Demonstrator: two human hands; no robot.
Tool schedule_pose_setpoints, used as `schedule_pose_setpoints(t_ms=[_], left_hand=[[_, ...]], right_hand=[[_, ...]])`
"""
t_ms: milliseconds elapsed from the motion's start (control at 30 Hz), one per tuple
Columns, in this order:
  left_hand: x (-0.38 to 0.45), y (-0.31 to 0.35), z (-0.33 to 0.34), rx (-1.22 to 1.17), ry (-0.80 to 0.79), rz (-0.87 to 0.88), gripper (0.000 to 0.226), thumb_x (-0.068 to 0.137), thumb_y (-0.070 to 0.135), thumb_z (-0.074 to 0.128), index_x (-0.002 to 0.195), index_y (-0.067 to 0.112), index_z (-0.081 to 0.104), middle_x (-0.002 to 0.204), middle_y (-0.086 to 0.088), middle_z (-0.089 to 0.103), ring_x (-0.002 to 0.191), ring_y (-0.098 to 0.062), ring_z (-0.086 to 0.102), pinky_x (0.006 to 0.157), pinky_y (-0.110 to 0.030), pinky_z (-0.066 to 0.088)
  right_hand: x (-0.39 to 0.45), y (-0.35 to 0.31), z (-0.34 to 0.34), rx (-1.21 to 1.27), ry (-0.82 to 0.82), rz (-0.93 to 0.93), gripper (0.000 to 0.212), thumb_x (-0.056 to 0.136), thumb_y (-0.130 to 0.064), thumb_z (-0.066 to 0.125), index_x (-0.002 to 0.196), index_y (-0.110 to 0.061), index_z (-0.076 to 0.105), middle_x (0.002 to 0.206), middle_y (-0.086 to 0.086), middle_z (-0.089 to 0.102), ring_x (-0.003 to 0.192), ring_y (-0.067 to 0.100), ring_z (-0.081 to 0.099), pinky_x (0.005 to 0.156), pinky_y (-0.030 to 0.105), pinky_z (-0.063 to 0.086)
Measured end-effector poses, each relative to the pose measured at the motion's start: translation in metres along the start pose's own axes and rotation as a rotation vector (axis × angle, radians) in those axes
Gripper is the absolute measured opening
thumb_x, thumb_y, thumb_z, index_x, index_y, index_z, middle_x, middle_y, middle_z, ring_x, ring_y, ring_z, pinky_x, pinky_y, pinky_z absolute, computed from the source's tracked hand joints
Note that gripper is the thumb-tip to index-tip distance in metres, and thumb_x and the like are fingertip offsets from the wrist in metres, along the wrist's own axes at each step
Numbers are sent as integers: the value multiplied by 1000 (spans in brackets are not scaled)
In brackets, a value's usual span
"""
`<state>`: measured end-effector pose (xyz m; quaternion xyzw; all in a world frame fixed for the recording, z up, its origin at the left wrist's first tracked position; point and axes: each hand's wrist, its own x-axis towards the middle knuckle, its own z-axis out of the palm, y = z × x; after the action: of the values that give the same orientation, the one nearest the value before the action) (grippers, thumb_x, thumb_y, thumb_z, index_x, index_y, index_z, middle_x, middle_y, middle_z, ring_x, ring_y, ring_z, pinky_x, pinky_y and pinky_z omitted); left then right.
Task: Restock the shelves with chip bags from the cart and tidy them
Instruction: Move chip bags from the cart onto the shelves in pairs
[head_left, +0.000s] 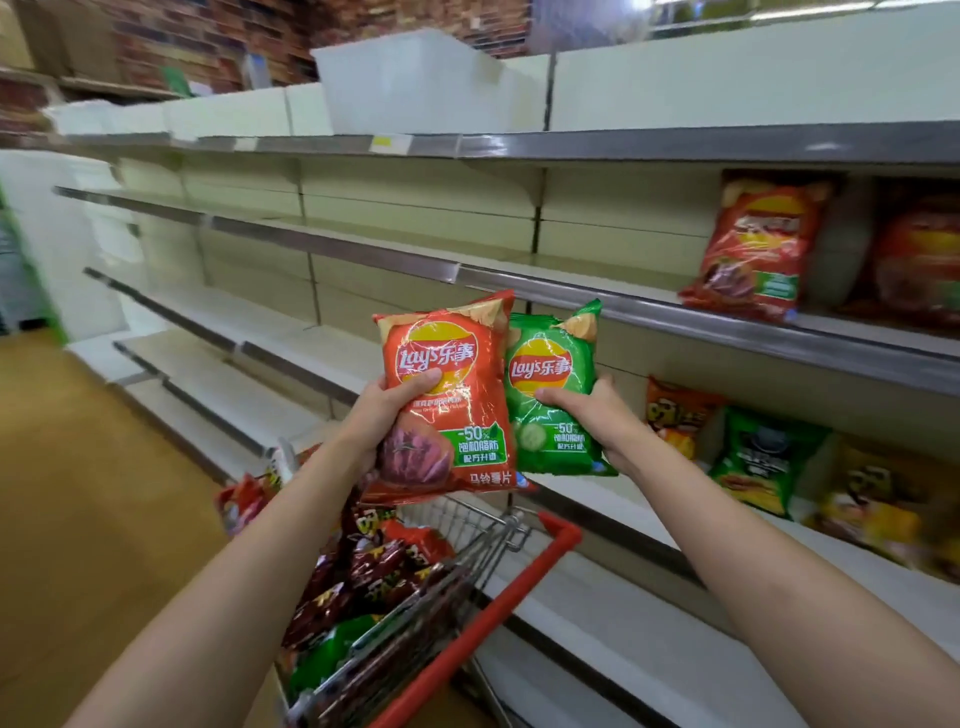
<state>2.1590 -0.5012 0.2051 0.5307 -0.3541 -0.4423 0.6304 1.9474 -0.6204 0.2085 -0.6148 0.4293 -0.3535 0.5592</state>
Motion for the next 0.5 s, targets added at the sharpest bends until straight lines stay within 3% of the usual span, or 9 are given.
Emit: schedule_pose_setpoints(t_ms=[100, 233, 333, 500], left_hand=[[4, 1, 20, 9, -64, 0, 61, 66, 35, 75, 118, 11, 54, 90, -9, 75, 76, -25, 73, 68, -35, 60], [12, 2, 51, -24, -159, -22, 64, 63, 35, 76, 118, 11, 53, 98, -12, 74, 82, -28, 72, 75, -39, 59], [17, 0, 83, -49, -249, -33, 59, 65, 34, 75, 115, 13, 53, 93, -10, 75, 78, -27, 73, 71, -38, 59], [22, -5, 141, -55, -369, -38, 61, 66, 32, 73, 118, 10, 52, 90, -9, 75, 74, -24, 73, 64, -33, 60]], right_hand=[[-13, -5, -23, 11, 68, -17, 68, 77, -20, 79, 126, -11, 33, 110, 8, 63, 81, 21, 69, 57, 30, 55], [-33, -14, -55, 33, 180, -64, 62, 78, -15, 78, 120, -18, 33, 107, 5, 59, 85, 19, 66, 65, 32, 54], [-45, -17, -84, 40, 259, -73, 61, 77, -16, 79, 119, -18, 35, 110, 5, 60, 95, 24, 65, 78, 38, 55], [-67, -17, -135, 40, 380, -62, 62, 77, -18, 79, 121, -17, 36, 110, 5, 60, 99, 26, 65, 83, 41, 55]])
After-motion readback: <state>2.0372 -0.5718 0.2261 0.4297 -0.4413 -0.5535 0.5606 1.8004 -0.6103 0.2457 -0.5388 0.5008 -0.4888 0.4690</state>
